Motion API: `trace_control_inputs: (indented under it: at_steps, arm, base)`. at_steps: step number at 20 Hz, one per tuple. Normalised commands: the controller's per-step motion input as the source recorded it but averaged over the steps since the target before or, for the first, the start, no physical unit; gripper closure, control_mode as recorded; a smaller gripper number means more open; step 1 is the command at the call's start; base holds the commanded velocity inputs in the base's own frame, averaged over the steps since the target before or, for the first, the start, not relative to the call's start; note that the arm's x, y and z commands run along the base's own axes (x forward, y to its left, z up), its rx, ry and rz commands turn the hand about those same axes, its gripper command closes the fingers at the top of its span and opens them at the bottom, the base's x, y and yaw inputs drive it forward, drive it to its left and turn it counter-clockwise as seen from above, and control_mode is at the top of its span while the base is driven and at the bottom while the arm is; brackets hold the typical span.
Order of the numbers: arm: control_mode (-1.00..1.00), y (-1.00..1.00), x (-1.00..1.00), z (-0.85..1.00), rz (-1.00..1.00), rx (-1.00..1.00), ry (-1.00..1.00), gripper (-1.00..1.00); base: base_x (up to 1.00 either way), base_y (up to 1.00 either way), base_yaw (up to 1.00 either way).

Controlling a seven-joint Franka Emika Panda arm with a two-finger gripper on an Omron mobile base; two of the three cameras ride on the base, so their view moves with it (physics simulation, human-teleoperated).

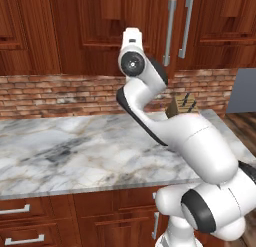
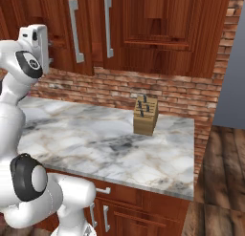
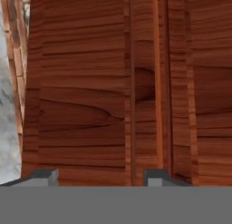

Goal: Close all open cabinet doors.

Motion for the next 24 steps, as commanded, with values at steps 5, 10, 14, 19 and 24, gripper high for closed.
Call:
trace_control_inputs:
  at_steps: [5,10,14,19,24]
  arm:
    - [-1.00,-0.27,0.71,-0.07,0.00,0.00,0.00,-1.00]
    - [-1.00,-0.25,0.73,-0.05,0.00,0.00,0.02,-1.00]
    - [-1.00,-0.27,0.75,-0.02,0.00,0.00,0.04,-1.00]
    - [-1.00,-0.20,0.54,-0.01,0.00,0.04,0.04,-1.00]
    - [-1.00,-0.05,-0.13,-0.24,0.00,0.06,0.05,-1.00]
  base:
    - [0.00,0.00,0.00]
    - [0.00,0.00,0.00]
    - [0.00,0.00,0.00]
    - [0.00,0.00,0.00]
    - [0.00,0.00,0.00]
